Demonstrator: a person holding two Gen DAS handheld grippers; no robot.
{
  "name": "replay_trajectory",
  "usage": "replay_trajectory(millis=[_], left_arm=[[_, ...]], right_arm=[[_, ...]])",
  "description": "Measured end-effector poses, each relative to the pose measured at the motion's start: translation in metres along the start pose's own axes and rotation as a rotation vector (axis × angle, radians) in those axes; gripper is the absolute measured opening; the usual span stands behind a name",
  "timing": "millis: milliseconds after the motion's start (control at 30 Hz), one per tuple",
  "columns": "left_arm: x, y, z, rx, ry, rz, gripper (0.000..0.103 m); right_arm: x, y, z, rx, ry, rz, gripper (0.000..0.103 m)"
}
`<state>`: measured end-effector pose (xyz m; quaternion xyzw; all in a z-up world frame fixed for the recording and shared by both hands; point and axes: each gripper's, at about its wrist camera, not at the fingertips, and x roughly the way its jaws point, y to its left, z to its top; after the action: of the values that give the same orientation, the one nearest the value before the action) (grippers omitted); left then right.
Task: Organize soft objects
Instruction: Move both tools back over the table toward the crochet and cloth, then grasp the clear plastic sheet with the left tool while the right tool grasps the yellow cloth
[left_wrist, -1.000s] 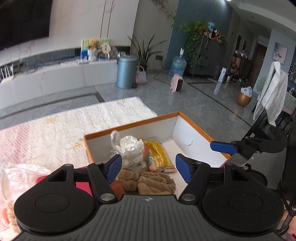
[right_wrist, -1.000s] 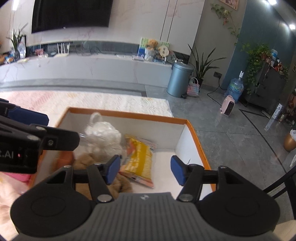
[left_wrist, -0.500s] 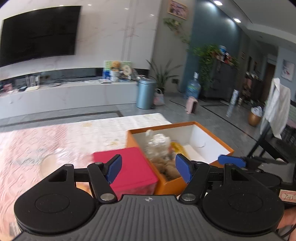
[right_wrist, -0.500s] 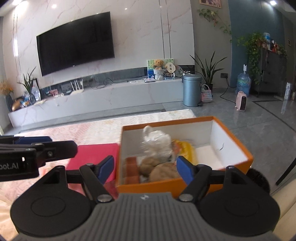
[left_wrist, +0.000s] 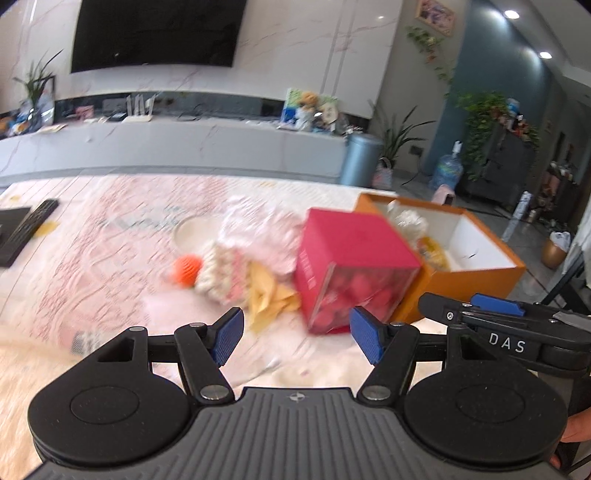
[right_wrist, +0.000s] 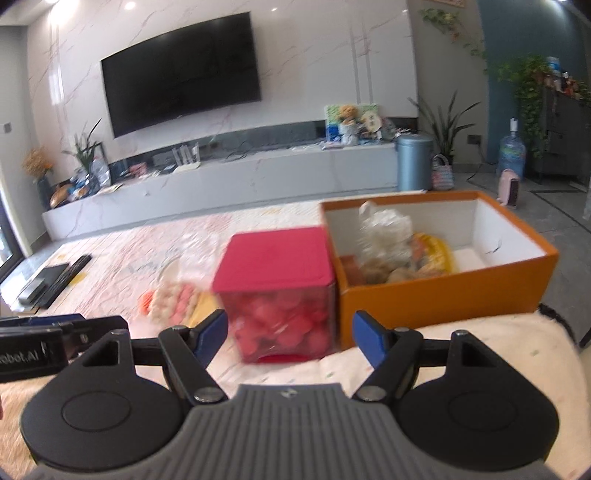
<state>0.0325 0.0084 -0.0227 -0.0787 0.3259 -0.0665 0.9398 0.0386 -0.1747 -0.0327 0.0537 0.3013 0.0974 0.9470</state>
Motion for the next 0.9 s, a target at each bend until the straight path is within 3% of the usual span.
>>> replay_trajectory(millis=[267,533,767,900], left_arm=[[-0.008,0.036,-0.013,-0.064,0.027,0.02,0.077],[-0.001,0.056,-0.028,-0.1,0.06,0.01,0.077],[0.012,0.074,-0.02,-0.113,0.083,0.066,0.076],[0.041,0.088,-0.01,-0.125,0.191,0.06,0.081]], right_arm=[[0.014,0.035,-0.013,-0.086,0.053,0.028,0.073],[0.033,0.054,-0.021,-0.136,0.103,0.053,0.066],[0.054,0.065,-0.019,-0.147,0.142,0.098,0.063],[0.075,0.076,-0.018,-0.169,0.164,0.13,0.058]])
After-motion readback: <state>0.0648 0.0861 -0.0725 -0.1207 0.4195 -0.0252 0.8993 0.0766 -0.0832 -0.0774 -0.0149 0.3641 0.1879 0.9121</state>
